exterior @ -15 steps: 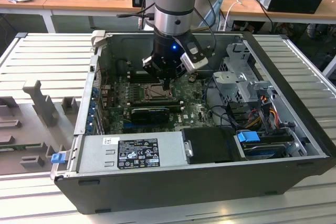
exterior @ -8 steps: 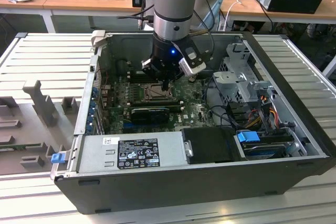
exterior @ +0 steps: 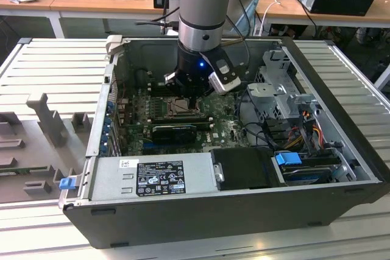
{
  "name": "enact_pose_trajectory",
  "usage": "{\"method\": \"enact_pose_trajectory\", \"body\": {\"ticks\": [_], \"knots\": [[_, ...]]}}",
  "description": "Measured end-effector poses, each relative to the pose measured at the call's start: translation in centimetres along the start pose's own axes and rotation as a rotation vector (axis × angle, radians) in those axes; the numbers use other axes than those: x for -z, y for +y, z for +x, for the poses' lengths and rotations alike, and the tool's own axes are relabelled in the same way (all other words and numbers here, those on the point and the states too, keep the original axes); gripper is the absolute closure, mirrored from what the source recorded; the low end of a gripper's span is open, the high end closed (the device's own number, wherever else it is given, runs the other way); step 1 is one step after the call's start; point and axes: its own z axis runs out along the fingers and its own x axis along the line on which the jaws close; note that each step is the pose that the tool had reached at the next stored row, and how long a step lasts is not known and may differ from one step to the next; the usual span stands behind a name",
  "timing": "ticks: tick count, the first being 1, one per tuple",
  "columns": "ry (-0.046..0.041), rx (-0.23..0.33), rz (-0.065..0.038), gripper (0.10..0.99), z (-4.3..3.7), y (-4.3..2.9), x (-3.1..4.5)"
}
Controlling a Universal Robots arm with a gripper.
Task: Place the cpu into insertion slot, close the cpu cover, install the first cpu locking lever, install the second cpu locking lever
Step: 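Install the second cpu locking lever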
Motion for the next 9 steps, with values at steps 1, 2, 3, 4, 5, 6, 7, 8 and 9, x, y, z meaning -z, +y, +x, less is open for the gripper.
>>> {"method": "enact_pose_trajectory", "body": {"ticks": [1,2,3,4,5,6,7,8,9], "knots": [[0.0001,0.0,0.0,0.98,0.02,-0.31,0.03],[0.0001,0.0,0.0,0.98,0.03,-0.48,0.03],[0.0,0.0,0.0,0.98,0.05,-0.56,0.03],[-0.0001,0.0,-0.002,0.98,0.11,-0.6,0.02],[-0.0003,0.0,-0.005,0.98,0.2,-0.63,0.0],[-0.0006,0.0,-0.011,0.98,0.4,-0.65,-0.03],[-0.001,0.0,-0.017,0.98,0.57,-0.66,-0.06],[-0.0013,0.0,-0.022,0.98,0.78,-0.65,-0.1],[-0.0018,0.0,-0.029,0.98,1.08,-0.64,-0.16]]}}
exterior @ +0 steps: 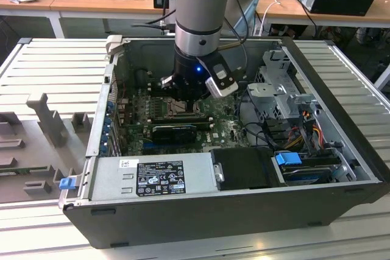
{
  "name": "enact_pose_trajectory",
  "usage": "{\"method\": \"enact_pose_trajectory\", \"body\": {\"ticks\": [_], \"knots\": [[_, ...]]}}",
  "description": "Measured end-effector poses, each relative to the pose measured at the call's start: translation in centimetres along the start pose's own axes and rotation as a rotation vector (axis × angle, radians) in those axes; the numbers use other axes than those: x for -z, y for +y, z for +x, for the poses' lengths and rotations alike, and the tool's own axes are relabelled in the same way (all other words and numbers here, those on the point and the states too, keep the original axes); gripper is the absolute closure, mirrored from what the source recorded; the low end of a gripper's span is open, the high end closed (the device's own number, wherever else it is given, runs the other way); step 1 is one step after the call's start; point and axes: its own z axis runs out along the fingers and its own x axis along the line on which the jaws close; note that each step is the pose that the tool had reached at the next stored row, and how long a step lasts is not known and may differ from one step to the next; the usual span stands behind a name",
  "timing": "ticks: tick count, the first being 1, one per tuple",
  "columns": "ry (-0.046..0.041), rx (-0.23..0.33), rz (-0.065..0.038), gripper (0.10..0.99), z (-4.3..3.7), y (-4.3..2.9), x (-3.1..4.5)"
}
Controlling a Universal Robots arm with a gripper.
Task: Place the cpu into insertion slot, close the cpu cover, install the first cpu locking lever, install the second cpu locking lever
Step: 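Install the second cpu locking lever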
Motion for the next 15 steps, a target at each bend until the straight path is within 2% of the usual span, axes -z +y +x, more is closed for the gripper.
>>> {"method": "enact_pose_trajectory", "body": {"ticks": [5,6,9,15], "knots": [[-0.002,0.0,-0.03,0.98,1.09,0.05,-0.2],[-0.0023,0.0,-0.034,0.98,1.34,0.06,-0.27],[-0.0023,0.0,-0.035,0.98,1.93,0.05,-0.73],[-0.0023,0.0,-0.035,0.98,2.2,-0.06,-1.82]]}}
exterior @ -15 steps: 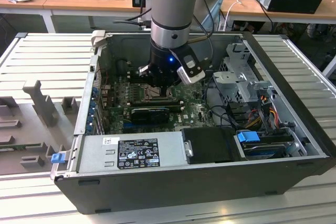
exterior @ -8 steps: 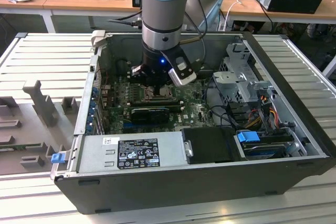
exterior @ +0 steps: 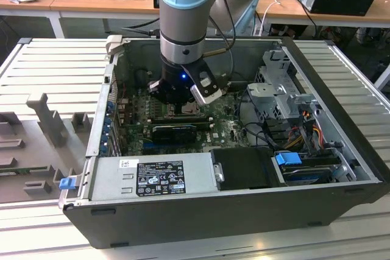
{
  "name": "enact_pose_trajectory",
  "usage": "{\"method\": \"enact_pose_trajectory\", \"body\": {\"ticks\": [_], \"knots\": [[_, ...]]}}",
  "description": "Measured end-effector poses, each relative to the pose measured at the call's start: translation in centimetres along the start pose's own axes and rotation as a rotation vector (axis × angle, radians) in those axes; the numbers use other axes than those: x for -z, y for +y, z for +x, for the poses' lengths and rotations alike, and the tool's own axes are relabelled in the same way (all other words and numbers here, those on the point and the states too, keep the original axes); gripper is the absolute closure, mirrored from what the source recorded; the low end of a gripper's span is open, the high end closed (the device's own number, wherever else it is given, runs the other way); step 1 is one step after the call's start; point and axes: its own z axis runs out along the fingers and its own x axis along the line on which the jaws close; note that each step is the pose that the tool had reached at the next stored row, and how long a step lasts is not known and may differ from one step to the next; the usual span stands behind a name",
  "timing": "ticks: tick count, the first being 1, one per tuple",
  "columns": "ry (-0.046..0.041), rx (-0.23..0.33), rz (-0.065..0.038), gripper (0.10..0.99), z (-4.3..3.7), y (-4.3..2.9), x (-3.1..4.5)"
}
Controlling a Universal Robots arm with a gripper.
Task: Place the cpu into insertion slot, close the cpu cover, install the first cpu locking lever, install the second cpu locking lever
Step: 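Install the second cpu locking lever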
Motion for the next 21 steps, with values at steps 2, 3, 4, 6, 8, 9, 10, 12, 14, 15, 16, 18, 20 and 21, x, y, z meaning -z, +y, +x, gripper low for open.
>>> {"method": "enact_pose_trajectory", "body": {"ticks": [2,3,4,6,8,9,10,12,14,15,16,18,20,21], "knots": [[0.0002,0.001,0.0,0.98,0.12,-0.07,-0.52],[0.0003,0.001,0.0,0.98,0.16,-0.1,-0.69],[0.0002,0.002,-0.001,0.98,0.2,-0.11,-0.81],[0.0003,0.002,-0.002,0.98,0.28,-0.17,-0.84],[0.0,0.002,-0.005,0.98,0.41,-0.22,-0.85],[-0.0001,0.002,-0.006,0.98,0.47,-0.24,-0.85],[0.0,0.002,-0.007,0.98,0.55,-0.26,-0.85],[-0.0003,0.002,-0.008,0.98,0.77,-0.32,-0.86],[-0.0005,0.002,-0.012,0.98,0.83,-0.4,-0.86],[-0.0008,0.002,-0.015,0.98,0.92,-0.45,-0.85],[-0.0009,0.002,-0.018,0.98,1.01,-0.49,-0.85],[-0.0018,0.002,-0.032,0.98,1.57,-0.63,-0.88],[-0.0021,0.002,-0.035,0.98,1.79,-0.66,-0.99],[-0.0022,0.002,-0.039,0.98,2.01,-0.67,-1.15]]}}
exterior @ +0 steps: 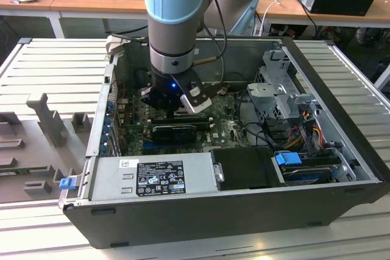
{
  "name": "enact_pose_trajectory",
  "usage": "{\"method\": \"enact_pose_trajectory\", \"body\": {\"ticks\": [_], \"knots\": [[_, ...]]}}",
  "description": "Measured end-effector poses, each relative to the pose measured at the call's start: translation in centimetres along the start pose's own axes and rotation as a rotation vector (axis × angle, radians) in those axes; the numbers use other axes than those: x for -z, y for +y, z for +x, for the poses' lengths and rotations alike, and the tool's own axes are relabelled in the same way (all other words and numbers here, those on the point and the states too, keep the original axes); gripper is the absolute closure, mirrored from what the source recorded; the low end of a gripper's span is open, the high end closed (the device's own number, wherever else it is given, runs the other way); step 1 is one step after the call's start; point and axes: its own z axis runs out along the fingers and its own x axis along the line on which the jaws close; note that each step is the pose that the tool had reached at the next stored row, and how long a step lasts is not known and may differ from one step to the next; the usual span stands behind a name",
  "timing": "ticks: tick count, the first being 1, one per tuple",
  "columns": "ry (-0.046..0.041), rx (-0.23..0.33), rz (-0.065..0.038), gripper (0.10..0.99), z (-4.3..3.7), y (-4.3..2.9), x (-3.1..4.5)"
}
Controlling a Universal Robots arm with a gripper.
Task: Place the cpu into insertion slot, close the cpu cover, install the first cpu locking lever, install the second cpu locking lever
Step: 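Install the second cpu locking lever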
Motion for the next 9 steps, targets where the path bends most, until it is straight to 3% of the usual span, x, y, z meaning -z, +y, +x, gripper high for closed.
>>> {"method": "enact_pose_trajectory", "body": {"ticks": [2,9], "knots": [[-0.0007,0.0,-0.008,0.98,0.2,-0.03,-0.28],[-0.0017,0.0,-0.023,0.98,0.39,-0.11,-0.72]]}}
